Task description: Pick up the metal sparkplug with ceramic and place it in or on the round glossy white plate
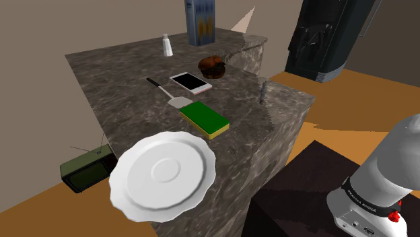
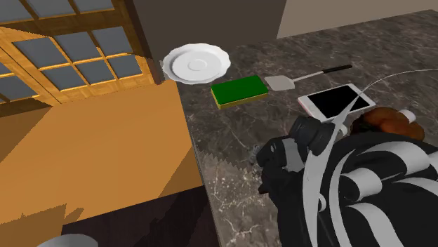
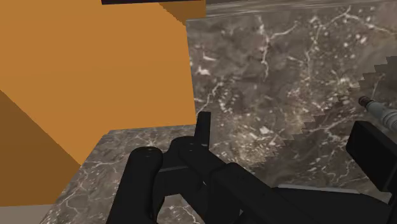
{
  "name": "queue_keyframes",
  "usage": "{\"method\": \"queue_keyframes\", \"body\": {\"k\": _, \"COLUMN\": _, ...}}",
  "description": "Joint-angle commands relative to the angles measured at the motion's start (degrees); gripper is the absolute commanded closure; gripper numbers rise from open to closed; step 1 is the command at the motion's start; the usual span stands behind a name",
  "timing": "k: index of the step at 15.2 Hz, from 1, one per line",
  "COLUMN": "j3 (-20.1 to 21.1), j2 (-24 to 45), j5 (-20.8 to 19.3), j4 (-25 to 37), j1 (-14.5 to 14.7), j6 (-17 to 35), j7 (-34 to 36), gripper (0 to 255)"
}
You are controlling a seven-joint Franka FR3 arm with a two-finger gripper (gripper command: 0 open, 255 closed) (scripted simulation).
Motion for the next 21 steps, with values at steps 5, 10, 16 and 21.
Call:
{"method": "queue_keyframes", "body": {"k": 5, "j3": 0.8, "j2": 0.9, "j5": 2.0, "j4": -2.8, "j1": 5.8, "j6": 7.2, "j7": -9.2, "gripper": 0}}
{"method": "queue_keyframes", "body": {"k": 10, "j3": 1.7, "j2": 1.4, "j5": 4.8, "j4": -6.2, "j1": 13.2, "j6": 15.5, "j7": -21.0, "gripper": 0}}
{"method": "queue_keyframes", "body": {"k": 16, "j3": 2.4, "j2": 1.8, "j5": 5.6, "j4": -10.2, "j1": 14.4, "j6": 20.4, "j7": -22.5, "gripper": 0}}
{"method": "queue_keyframes", "body": {"k": 21, "j3": 2.7, "j2": 2.1, "j5": 5.9, "j4": -11.9, "j1": 14.5, "j6": 22.4, "j7": -22.6, "gripper": 0}}
